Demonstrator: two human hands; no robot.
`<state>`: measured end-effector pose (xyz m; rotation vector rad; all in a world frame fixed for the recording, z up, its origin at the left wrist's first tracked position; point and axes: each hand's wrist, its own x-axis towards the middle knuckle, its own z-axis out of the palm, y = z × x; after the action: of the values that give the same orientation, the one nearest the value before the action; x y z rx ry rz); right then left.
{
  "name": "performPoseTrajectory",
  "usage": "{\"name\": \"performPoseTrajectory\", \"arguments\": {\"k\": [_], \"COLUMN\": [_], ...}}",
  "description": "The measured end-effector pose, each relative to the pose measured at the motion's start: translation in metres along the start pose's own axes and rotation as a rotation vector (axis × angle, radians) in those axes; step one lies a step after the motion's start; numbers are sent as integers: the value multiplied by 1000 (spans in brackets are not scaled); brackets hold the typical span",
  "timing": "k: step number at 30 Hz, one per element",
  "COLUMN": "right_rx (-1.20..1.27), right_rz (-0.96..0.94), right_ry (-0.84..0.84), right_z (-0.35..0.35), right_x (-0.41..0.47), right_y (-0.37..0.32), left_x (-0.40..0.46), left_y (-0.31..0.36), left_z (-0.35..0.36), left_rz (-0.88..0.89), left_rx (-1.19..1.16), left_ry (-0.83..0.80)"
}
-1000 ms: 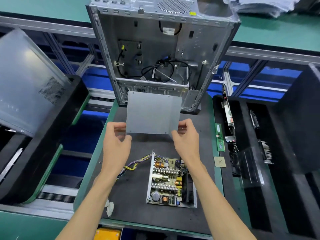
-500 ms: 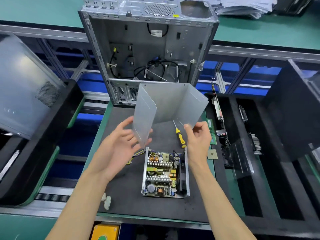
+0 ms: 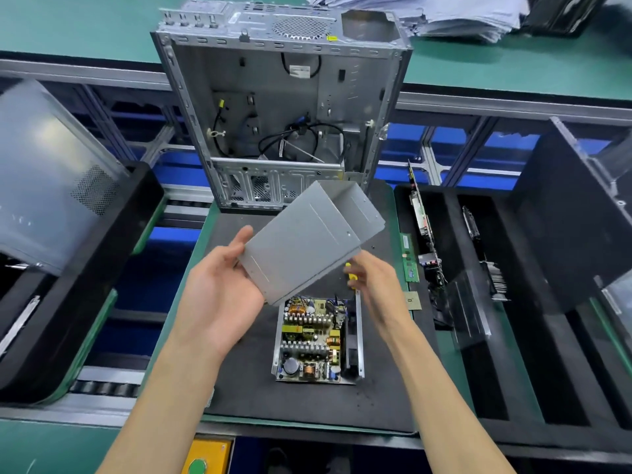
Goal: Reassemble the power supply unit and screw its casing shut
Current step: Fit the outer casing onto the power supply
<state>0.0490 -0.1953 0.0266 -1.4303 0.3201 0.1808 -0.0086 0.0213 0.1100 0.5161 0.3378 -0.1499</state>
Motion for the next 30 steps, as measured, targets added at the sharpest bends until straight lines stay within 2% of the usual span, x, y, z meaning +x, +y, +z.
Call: {"name": "performPoseTrajectory", "arguments": {"k": [4,9,14,17,20,24,30], "right_rx": [514,714,674,549,405,517,87], "right_rz": [220,291,264,316,315,313,189], "right_ry": [-131,-111,-147,-97,-135,-145,-52], "right_z": [-2,-13,-32,-39,-40,-32,-39], "right_x": [-8,-11,-10,-12,-9,-8,3], "right_y": [-7,-14,-7,-7,-8,-19,-26], "left_x": [-2,-6,-10,-9,-7,-5,3], "left_y": [-3,-10,-11,-11,-14,-19,-23], "left_z": [4,-1,3,8,10,8,3], "left_rz": [35,191,259,262,267,280,318], "left_rx": [90,420,589,628,646,608,463], "left_ry": [31,105,104,80,73,140,220]}}
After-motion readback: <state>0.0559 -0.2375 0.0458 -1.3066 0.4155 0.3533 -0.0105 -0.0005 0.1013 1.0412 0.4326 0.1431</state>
